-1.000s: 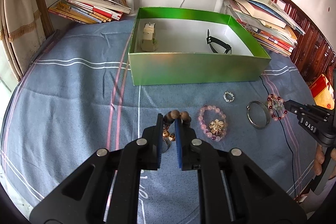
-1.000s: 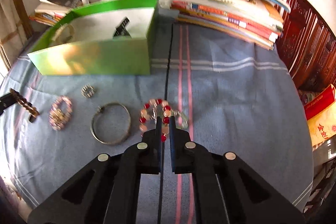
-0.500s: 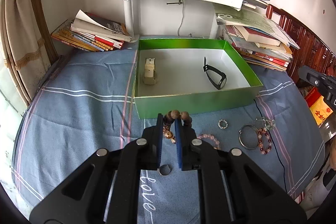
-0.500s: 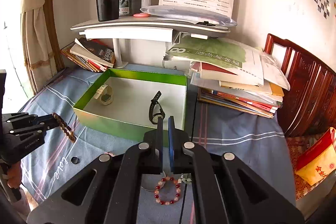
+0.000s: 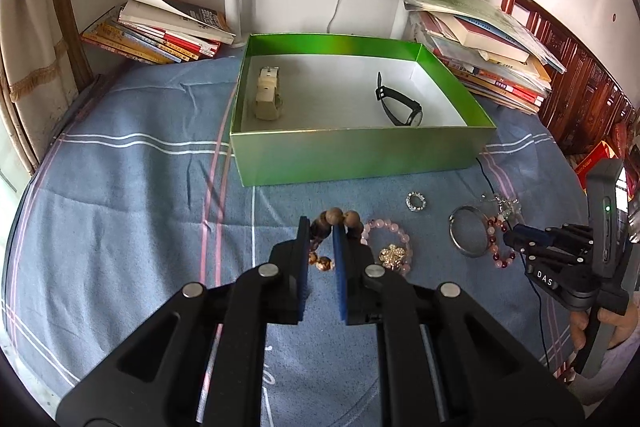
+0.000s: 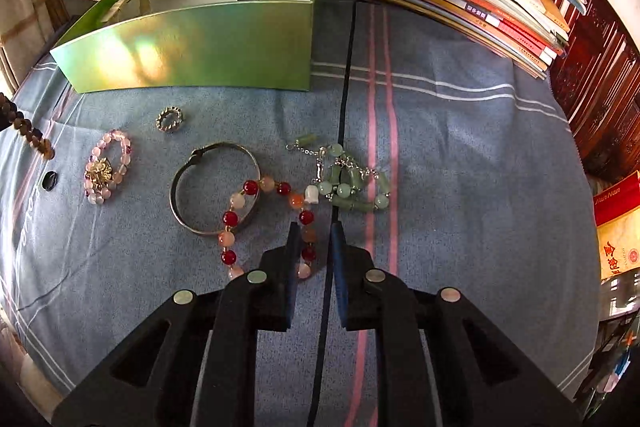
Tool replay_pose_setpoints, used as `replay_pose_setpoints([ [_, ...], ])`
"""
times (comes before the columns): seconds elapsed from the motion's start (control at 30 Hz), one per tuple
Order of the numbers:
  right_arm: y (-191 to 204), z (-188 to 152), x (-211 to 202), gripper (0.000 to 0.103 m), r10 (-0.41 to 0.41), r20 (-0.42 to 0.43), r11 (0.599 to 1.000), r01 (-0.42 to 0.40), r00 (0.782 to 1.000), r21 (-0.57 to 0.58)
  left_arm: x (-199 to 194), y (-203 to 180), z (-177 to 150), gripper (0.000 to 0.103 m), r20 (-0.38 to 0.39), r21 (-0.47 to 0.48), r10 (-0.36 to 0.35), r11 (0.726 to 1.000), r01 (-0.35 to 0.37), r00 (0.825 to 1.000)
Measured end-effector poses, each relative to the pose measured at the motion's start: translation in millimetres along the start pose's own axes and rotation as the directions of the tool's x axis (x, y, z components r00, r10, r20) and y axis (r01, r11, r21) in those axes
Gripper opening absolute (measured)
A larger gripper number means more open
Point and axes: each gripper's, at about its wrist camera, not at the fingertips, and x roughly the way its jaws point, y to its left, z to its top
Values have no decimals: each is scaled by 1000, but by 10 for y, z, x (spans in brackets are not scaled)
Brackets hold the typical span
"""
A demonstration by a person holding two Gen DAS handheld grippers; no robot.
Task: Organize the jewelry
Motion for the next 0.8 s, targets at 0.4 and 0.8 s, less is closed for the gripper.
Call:
replay_pose_setpoints([
  [0.4, 154, 324, -802, 8, 42, 251, 999, -34, 967, -34, -61, 21, 151, 11, 28, 8, 33, 999, -33, 999],
  [0.8, 400, 1172, -1300, 8, 53, 456, 996, -12, 888, -92, -198, 63, 1014, 11, 126, 57, 90, 994, -97, 988],
])
